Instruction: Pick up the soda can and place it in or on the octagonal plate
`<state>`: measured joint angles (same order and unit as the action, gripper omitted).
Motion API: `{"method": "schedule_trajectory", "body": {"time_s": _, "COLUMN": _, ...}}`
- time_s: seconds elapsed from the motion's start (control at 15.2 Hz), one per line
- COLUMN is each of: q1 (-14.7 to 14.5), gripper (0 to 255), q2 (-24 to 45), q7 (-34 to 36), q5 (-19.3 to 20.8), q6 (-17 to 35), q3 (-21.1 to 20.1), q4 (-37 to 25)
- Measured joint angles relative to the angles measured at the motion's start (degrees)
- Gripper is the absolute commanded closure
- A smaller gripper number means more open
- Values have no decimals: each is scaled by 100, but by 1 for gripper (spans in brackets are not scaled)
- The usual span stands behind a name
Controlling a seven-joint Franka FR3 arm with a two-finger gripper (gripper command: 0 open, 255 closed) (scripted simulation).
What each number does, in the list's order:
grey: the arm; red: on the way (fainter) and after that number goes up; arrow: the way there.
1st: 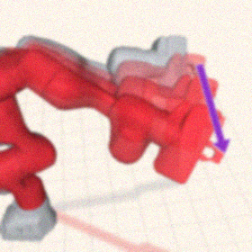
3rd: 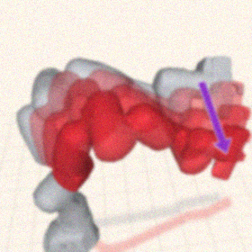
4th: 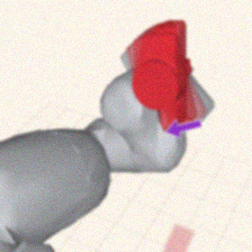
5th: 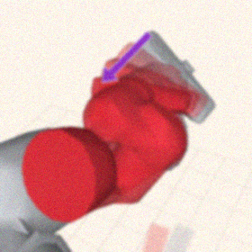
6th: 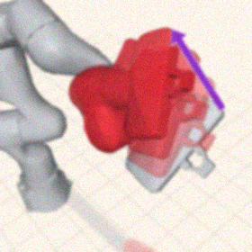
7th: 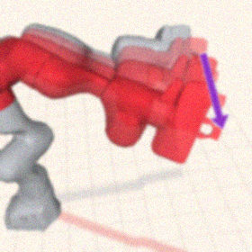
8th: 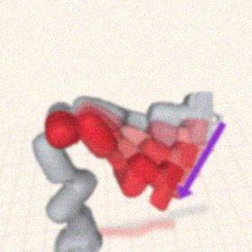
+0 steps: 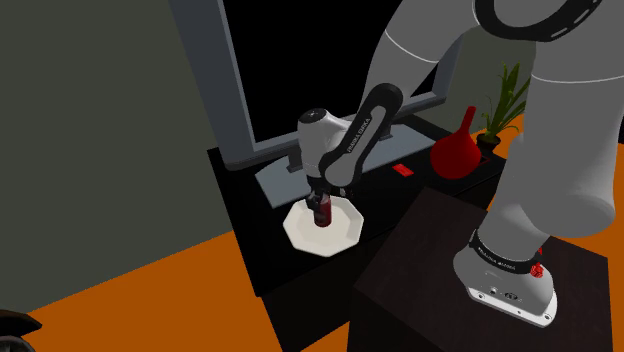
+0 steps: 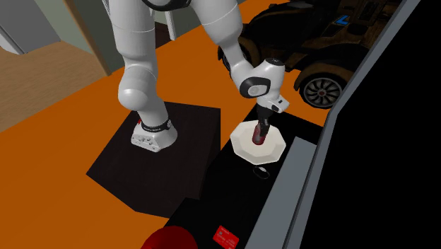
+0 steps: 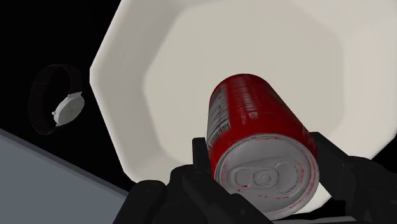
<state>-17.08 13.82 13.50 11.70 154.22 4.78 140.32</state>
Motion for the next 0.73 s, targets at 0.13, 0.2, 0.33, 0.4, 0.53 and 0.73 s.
{"method": "schedule_trajectory", "body": {"time_s": 0.13, "q1": 0, "gripper": 0, "q2": 1, "q7": 0, "q5": 0, "q6": 1, "q3": 0, "q4": 0}}
{"method": "schedule_trajectory", "body": {"time_s": 0.2, "q1": 0, "gripper": 0, "q2": 2, "q7": 0, "q5": 0, "q6": 1, "q3": 0, "q4": -1}}
{"method": "schedule_trajectory", "body": {"time_s": 0.33, "q1": 0, "gripper": 0, "q2": 3, "q7": 0, "q5": 0, "q6": 1, "q3": 0, "q4": -1}}
{"method": "schedule_trajectory", "body": {"time_s": 0.4, "q1": 0, "gripper": 0, "q2": 3, "q7": 0, "q5": 0, "q6": 1, "q3": 0, "q4": -1}}
{"method": "schedule_trajectory", "body": {"time_s": 0.53, "q1": -7, "gripper": 0, "q2": -93, "q7": -3, "q5": -12, "q6": -79, "q3": -9, "q4": 16}}
{"method": "schedule_trajectory", "body": {"time_s": 0.73, "q1": -21, "gripper": 0, "q2": -516, "q7": -65, "q5": -88, "q6": -525, "q3": -50, "q4": -13}}
